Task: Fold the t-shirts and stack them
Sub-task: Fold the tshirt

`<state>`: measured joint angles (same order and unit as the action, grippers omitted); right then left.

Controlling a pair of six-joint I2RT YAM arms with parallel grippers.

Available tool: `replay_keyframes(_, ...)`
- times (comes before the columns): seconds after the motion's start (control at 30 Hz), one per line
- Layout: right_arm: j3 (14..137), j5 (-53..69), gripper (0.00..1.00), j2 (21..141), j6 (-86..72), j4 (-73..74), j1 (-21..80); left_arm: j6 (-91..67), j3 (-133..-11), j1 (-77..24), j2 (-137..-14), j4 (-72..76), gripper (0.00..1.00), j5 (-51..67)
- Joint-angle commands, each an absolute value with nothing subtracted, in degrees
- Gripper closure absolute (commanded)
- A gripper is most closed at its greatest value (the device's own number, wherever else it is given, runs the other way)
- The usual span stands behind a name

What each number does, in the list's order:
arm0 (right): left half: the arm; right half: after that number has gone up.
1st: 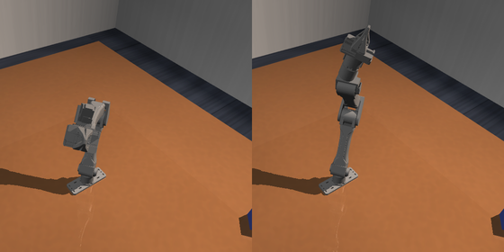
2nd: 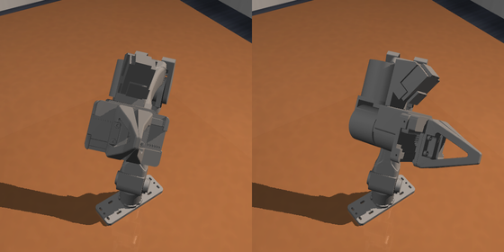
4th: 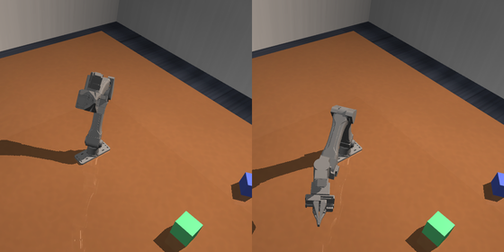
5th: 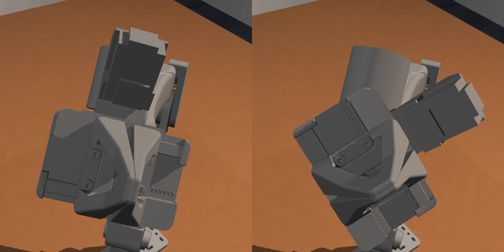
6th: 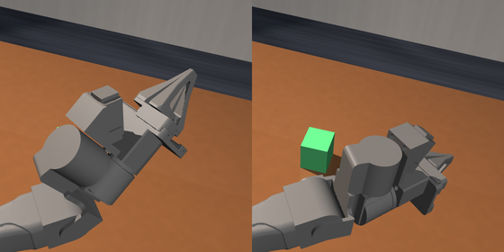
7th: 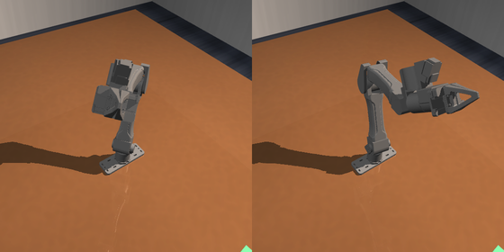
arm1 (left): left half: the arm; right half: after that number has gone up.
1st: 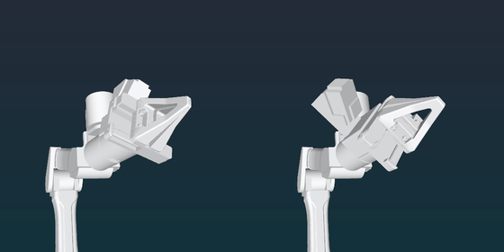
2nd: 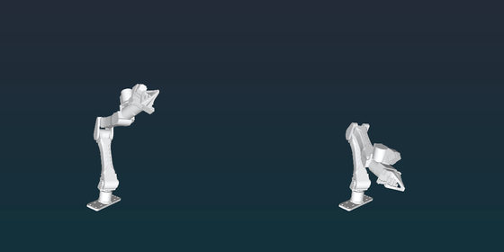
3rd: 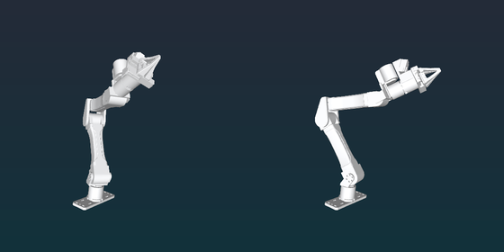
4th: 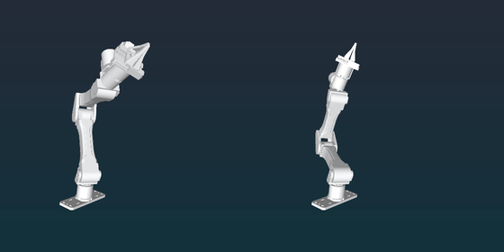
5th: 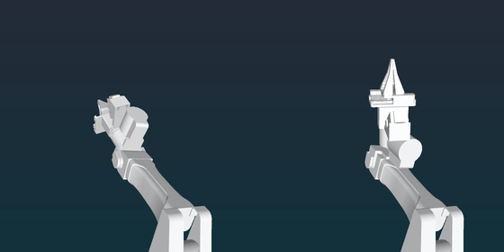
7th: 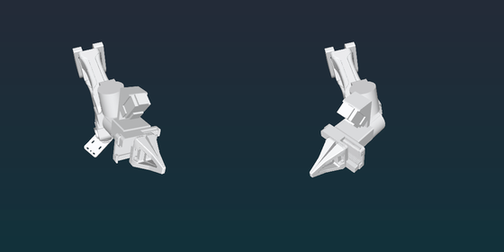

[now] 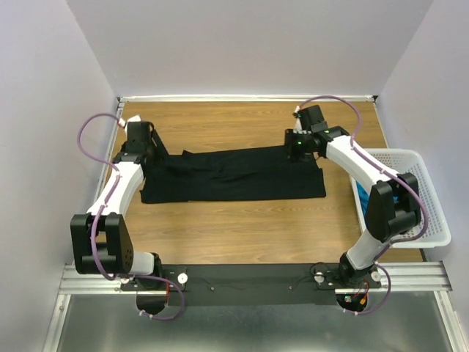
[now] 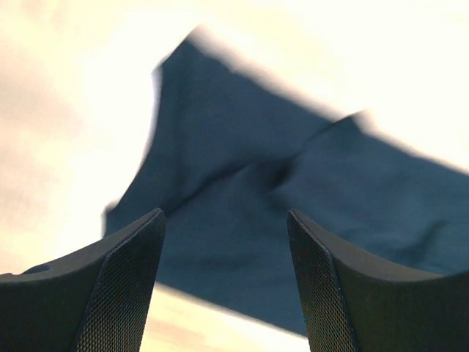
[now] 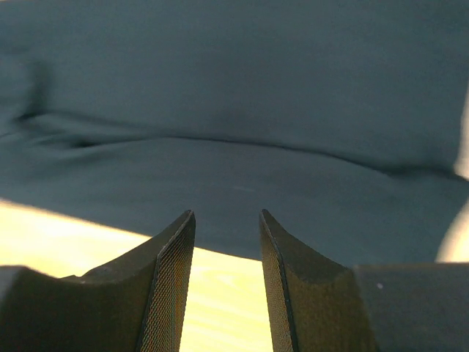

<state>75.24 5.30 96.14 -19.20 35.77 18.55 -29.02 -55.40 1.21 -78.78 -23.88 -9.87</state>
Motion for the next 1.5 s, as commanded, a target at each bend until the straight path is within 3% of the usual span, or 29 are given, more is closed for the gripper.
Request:
replay_keyframes(0.0,78.5,15.2,0.52,100.5,-17.6,30.4,23.1,-20.8,-60.8,-2.2,-84.5,-15.8,0.25,-2.1)
replay_keyframes(0.27,78.3,20.9,0.52,102.7,-16.8,28.3,26.9,-21.0,-71.3,-6.2,-99.8,-12.3,0.34,6.6)
replay_keyframes(0.53,75.0,20.4,0.51,100.8,-16.8,28.0,27.2,-23.5,-78.5,-6.2,-110.6,-15.6,0.37,3.1)
replay_keyframes(1.03,73.7,19.0,0.51,100.6,-16.2,27.9,27.2,-34.1,-83.2,-7.3,-113.1,-26.1,0.43,-10.4)
replay_keyframes(1.47,72.8,18.5,0.51,101.0,-15.8,27.8,27.3,-30.6,-82.8,-8.0,-113.7,-22.9,0.47,-7.1)
